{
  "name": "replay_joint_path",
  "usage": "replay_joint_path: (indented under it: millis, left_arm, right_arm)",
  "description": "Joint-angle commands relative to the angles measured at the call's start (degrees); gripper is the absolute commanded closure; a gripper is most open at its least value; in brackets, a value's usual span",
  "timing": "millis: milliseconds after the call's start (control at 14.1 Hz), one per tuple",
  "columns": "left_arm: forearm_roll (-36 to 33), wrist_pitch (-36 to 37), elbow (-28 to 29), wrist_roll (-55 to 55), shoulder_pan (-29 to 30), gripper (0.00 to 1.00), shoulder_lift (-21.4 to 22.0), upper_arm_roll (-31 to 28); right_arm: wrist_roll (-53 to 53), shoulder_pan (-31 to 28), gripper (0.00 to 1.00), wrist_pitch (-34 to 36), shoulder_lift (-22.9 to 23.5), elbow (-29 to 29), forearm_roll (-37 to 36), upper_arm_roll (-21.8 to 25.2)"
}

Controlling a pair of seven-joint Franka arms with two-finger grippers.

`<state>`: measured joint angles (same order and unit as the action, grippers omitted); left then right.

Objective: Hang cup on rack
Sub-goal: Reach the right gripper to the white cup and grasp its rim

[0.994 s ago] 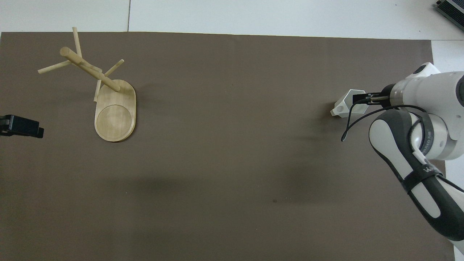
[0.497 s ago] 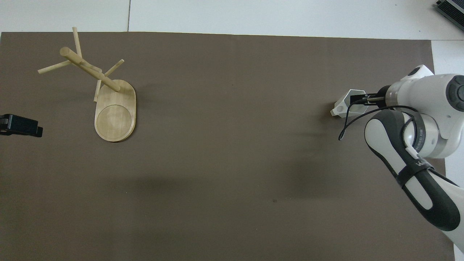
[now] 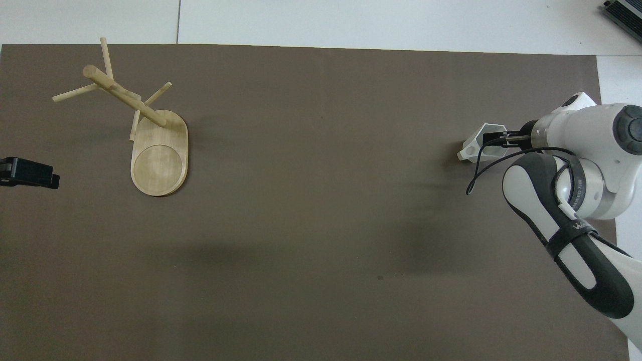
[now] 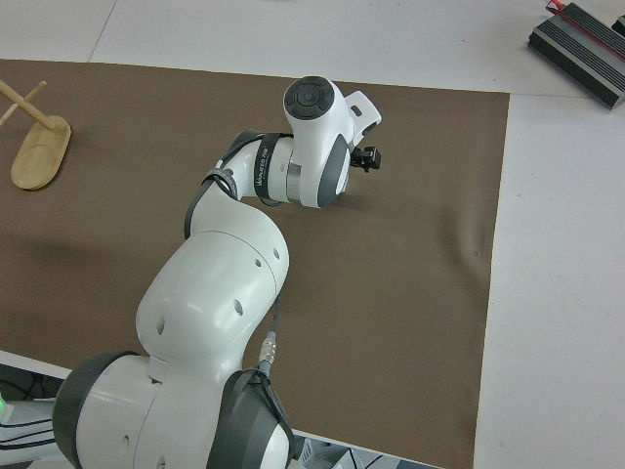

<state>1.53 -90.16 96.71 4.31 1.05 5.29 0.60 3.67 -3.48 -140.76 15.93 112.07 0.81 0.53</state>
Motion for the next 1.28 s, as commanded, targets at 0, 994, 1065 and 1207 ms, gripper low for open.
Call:
replay_joint_path:
  millis: [0,994,1065,1207]
  left_arm:
    - [0.7,-1.9,2.2,-0.6,0.1,0.00,1.7,-0.1]
    - [0.7,-3.1,3.2,-2.1,-0.4,0.00,2.0,-0.1]
    - [0.7,-3.2,3.2,-2.1,-0.4,0.00,2.1,0.0]
    - [0.7,-3.1,3.2,-2.2,-0.4,0.00,2.0,-0.1]
  right_arm:
    - [-1.2,-0.5,0.00,0.0,-0.6,0.7,-0.2,-0.4]
    - [-0.8,-0.2,1.00,1.4,-0.6,0.2,-0.3,-0.4]
    - [-0.8,-0.2,1.00,1.8,-0.6,0.2,-0.3,-0.4]
    - [-0.8,-0.2,1.00,2.5,-0.6,0.0,-0.3,-0.4]
